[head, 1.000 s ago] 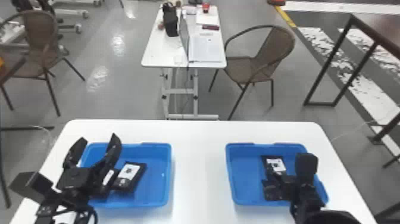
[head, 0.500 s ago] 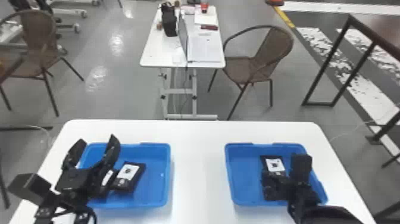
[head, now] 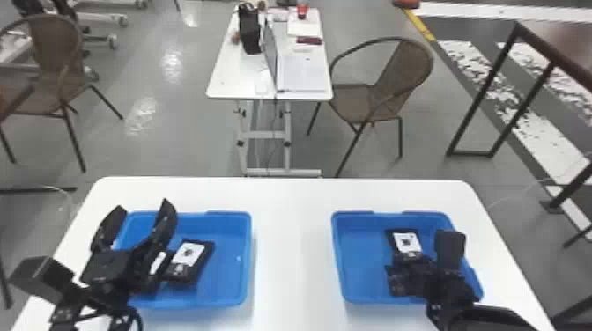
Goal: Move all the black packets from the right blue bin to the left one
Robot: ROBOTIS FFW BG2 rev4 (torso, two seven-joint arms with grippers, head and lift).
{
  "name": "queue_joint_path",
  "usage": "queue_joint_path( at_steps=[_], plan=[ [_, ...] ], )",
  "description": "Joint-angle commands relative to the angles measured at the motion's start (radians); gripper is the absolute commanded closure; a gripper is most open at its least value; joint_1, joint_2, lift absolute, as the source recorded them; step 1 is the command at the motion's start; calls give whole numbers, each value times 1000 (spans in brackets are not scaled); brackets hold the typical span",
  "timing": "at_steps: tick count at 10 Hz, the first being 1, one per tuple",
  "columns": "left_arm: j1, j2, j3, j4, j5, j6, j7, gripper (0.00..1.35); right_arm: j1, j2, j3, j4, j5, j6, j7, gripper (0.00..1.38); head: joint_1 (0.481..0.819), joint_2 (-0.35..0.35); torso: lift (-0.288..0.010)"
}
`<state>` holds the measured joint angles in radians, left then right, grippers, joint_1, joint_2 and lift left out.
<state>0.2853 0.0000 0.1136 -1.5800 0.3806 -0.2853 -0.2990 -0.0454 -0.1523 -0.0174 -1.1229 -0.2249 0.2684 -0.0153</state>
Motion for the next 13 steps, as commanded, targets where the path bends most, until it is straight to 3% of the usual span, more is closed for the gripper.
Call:
queue_joint_path(
  at_steps=[1, 4, 7, 8, 10, 13],
  plan=[
    [-2, -3, 0, 0, 3, 0, 0, 182, 15, 10, 1, -3, -13, -55, 0, 1286, 695, -61, 0],
    [-2, -3, 3, 0, 4, -3, 0, 182, 59, 16, 1, -41, -39, -106, 0, 1286, 695, -51, 0],
    [-3, -3, 0, 0, 6, -12, 0, 182, 133, 17, 13, -206, -56, -127, 60, 1286, 695, -32, 0],
    [-5, -3, -3, 0, 9, -12, 0, 182, 151, 19, 14, -261, -60, -127, 118, 1286, 695, -25, 0],
    [-9, -3, -6, 0, 20, -21, 0, 177, 119, 13, 42, -314, -59, -115, 354, 1286, 695, 25, 0],
    [-31, -3, -40, -20, 73, 37, 0, 180, -82, -1, 186, -241, -34, -84, 660, 1286, 695, 126, 0]
  ],
)
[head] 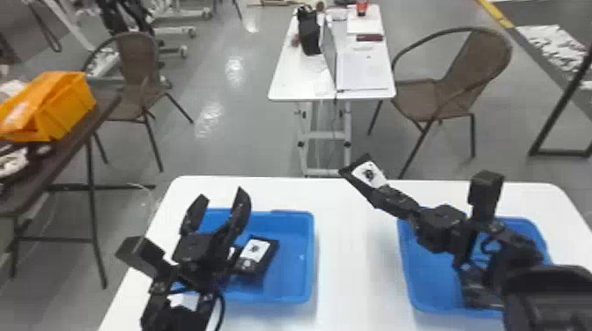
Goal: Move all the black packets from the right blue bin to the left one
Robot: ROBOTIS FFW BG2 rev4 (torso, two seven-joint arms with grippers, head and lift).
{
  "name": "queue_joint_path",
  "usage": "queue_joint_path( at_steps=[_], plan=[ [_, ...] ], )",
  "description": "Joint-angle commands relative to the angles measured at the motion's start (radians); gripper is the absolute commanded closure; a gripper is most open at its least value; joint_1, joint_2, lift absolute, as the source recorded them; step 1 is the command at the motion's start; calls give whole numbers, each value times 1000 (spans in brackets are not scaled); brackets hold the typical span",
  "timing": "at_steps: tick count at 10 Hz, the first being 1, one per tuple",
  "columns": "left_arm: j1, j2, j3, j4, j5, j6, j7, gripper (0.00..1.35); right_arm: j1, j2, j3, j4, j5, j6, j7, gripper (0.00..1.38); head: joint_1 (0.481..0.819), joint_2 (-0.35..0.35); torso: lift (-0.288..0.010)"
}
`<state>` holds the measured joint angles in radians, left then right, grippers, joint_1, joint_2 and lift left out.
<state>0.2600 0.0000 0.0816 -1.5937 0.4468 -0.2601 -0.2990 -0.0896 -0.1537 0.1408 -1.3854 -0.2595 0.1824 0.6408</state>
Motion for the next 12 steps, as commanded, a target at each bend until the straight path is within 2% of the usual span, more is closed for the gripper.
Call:
queue_joint_path(
  at_steps=[1, 2, 4, 5, 6, 9, 11, 12],
  plan=[
    [-16, -3, -32, -23, 39, 62, 0, 182, -81, 0, 86, 35, 0, 0, 34, 1286, 695, 162, 0],
    [-28, -3, -57, -40, 73, 102, 0, 182, -111, -10, 152, 46, -24, -18, 34, 1286, 695, 181, 0],
    [-62, 20, -101, -71, 196, 202, -14, 176, -159, -26, 246, 71, -76, -14, 34, 1286, 695, 192, 0],
    [-88, 18, -101, -72, 268, 291, -57, 177, -183, -29, 280, 72, -89, -4, 36, 1286, 695, 195, 0],
    [-104, 15, -105, -72, 277, 326, -83, 176, -206, -30, 307, 82, -101, -6, 40, 1286, 695, 190, 0],
    [-108, 9, -98, -72, 276, 371, -85, 179, -242, -32, 364, 85, -155, -6, 39, 1286, 695, 185, 0],
    [-116, 6, -106, -72, 274, 383, -85, 182, -257, -24, 408, 112, -187, -6, 37, 1286, 695, 199, 0],
    [-117, 6, -109, -72, 266, 387, -85, 251, -257, -23, 418, 128, -208, -9, 36, 1286, 695, 206, 0]
  ],
)
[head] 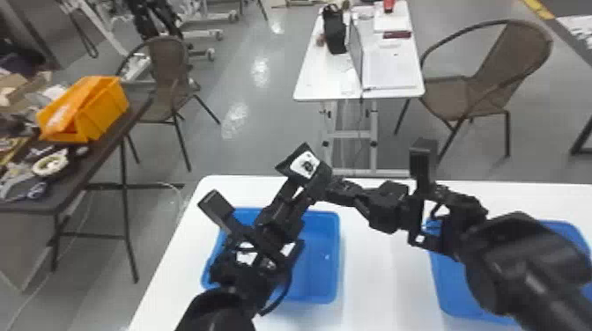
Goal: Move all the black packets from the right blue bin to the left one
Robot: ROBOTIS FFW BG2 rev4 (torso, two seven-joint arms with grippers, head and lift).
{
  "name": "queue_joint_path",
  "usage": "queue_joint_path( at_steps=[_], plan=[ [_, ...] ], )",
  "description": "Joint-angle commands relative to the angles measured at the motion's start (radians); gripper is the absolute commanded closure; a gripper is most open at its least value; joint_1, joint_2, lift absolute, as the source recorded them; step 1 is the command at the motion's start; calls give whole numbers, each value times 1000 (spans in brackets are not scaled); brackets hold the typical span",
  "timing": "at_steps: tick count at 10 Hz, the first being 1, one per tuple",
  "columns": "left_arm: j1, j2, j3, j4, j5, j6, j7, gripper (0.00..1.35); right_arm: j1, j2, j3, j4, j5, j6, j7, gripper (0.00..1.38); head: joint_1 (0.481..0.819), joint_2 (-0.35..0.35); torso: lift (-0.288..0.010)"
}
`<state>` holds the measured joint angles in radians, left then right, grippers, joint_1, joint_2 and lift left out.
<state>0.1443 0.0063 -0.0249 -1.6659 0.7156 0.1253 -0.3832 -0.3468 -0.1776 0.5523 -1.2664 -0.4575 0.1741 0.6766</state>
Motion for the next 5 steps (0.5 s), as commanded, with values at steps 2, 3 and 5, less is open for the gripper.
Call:
queue_joint_path(
  at_steps=[2, 3, 5],
  plan=[
    [6, -5, 3, 0, -35, -58, 10, 1176, 0, 1, 6, 18, -26, -4, 0, 1286, 695, 210, 0],
    [12, -9, 6, 3, -35, -99, 10, 1220, 2, 3, 6, 22, -26, -5, 0, 1286, 695, 216, 0],
    [15, -9, 10, 6, -36, -130, 10, 1220, 2, 7, 1, 33, -32, -13, -2, 1286, 695, 229, 0]
  ],
)
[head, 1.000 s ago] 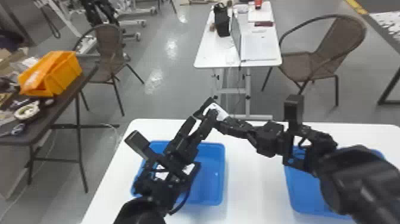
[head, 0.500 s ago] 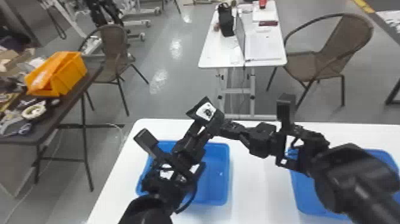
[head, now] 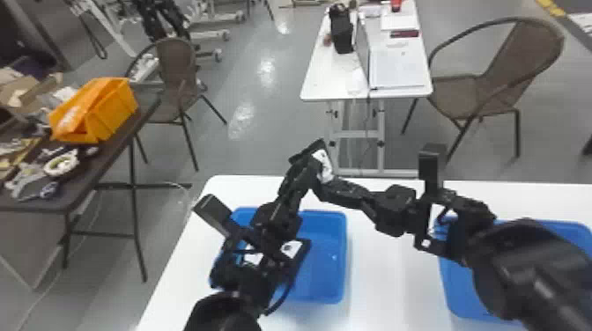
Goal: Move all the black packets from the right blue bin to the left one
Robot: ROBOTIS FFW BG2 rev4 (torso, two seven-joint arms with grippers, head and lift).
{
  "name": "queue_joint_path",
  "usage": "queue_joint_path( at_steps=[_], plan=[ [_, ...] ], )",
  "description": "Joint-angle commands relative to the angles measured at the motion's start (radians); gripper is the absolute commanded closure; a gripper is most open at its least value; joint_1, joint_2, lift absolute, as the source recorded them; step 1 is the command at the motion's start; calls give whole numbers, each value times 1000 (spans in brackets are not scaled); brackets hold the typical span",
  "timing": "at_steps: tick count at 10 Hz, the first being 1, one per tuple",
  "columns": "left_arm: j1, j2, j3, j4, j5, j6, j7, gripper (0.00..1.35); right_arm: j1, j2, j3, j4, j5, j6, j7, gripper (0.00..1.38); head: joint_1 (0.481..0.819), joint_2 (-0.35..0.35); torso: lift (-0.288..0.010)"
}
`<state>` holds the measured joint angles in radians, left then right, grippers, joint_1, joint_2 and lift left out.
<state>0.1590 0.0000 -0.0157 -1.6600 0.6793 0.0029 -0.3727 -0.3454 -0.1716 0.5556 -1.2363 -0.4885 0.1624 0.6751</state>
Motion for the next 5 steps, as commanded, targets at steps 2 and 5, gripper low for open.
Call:
queue_joint_path(
  at_steps=[2, 5],
  plan=[
    [2, -3, 0, 0, 0, -18, 0, 1220, -3, 9, -9, 14, -1, -12, -3, 1286, 695, 237, 0],
    [1, -3, 0, -1, -7, -43, -2, 1220, -17, 21, -20, 43, -1, -37, -8, 1286, 695, 236, 0]
  ],
)
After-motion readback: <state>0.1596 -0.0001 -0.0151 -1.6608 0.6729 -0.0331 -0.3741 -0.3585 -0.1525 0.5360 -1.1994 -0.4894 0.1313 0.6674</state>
